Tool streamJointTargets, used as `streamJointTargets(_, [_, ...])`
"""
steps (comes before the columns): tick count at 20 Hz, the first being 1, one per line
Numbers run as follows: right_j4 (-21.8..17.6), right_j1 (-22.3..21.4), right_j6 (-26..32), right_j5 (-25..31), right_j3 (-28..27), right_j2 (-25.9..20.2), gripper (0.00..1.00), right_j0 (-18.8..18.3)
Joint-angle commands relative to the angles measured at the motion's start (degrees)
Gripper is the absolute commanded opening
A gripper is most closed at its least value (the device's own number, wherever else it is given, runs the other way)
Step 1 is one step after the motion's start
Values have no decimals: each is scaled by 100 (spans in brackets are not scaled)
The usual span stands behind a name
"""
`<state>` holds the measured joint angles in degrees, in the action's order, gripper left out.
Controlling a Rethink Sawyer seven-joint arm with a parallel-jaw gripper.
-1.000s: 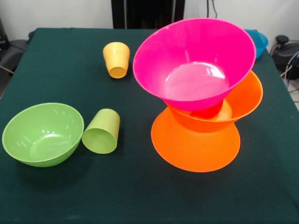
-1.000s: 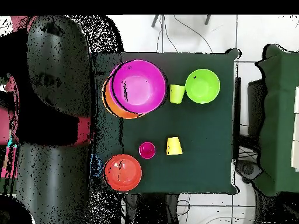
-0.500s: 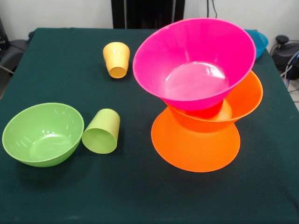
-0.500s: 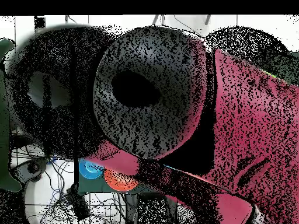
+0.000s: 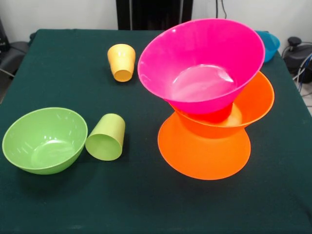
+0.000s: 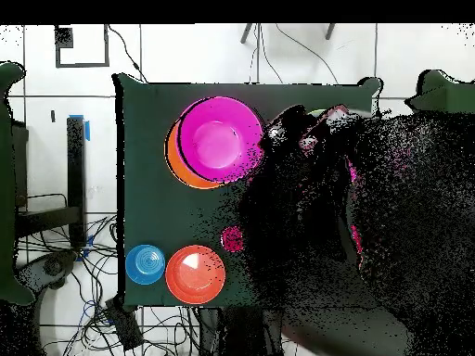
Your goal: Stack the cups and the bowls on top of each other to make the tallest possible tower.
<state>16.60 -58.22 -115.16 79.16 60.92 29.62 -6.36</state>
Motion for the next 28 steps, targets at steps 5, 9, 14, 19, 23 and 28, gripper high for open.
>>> streamJointTargets(5, [-142,-4,1716,187,1134,-1338,100,-289])
streamJointTargets(9, [-434,-32,1969,176,1163,-1442,100,-381])
streamJointTargets(14, [-537,-118,2257,-118,1345,-1649,100,-597])
streamJointTargets(19, [-499,-205,2751,-343,1473,-2019,0,-903])
streamJointTargets(23, [-632,-197,2949,-182,1405,-2195,0,-1065])
streamJointTargets(28, [-378,-201,3270,-164,1701,-2508,0,-1308])
